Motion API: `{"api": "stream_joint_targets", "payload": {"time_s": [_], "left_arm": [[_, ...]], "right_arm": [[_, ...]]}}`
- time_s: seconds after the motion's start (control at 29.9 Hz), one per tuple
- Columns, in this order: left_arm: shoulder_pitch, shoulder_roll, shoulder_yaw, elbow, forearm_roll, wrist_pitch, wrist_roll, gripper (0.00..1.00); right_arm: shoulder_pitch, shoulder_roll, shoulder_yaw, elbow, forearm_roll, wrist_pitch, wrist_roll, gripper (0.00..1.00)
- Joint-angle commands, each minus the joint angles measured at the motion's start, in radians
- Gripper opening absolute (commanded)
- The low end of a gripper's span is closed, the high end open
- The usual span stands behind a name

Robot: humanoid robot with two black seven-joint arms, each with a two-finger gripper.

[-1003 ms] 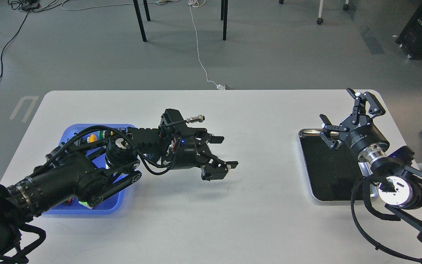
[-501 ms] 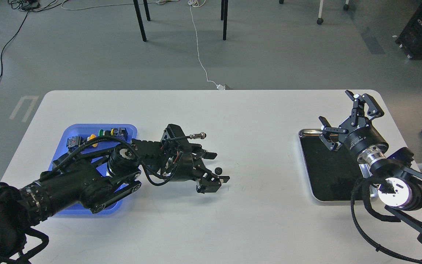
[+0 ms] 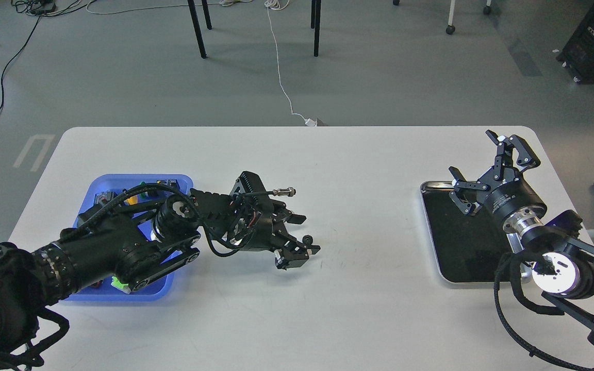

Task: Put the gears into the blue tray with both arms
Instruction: 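Reach the left gripper to the table center and grasp the second gear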

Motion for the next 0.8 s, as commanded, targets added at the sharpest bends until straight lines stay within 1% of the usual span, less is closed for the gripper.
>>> {"api": "stream_joint_targets", "payload": {"time_s": [0.0, 0.17, 0.4, 0.6, 0.67, 0.77], "left_arm": [[-0.003, -0.002, 0.026, 0.020, 0.000, 0.000, 0.000, 0.72], [-0.019, -0.019, 0.062, 0.020, 0.000, 0.000, 0.000, 0.71], [-0.025, -0.060, 0.067, 0.045, 0.000, -0.002, 0.000, 0.69], [-0.026, -0.062, 0.067, 0.055, 0.000, -0.002, 0.000, 0.63], [-0.026, -0.060, 0.069, 0.060, 0.000, -0.002, 0.000, 0.59], [-0.025, -0.063, 0.067, 0.080, 0.000, 0.000, 0.000, 0.48]], "right_arm": [[-0.009, -0.003, 0.008, 0.003, 0.000, 0.002, 0.000, 0.98], [-0.011, -0.003, 0.008, 0.003, 0.000, 0.000, 0.000, 0.98], [-0.014, -0.004, 0.008, 0.003, 0.000, 0.000, 0.000, 0.98], [-0.018, -0.004, 0.012, 0.004, 0.000, 0.002, 0.000, 0.98], [-0.018, -0.003, 0.011, 0.006, 0.000, 0.002, 0.000, 0.98], [-0.020, -0.003, 0.011, 0.006, 0.000, 0.002, 0.000, 0.98]]}}
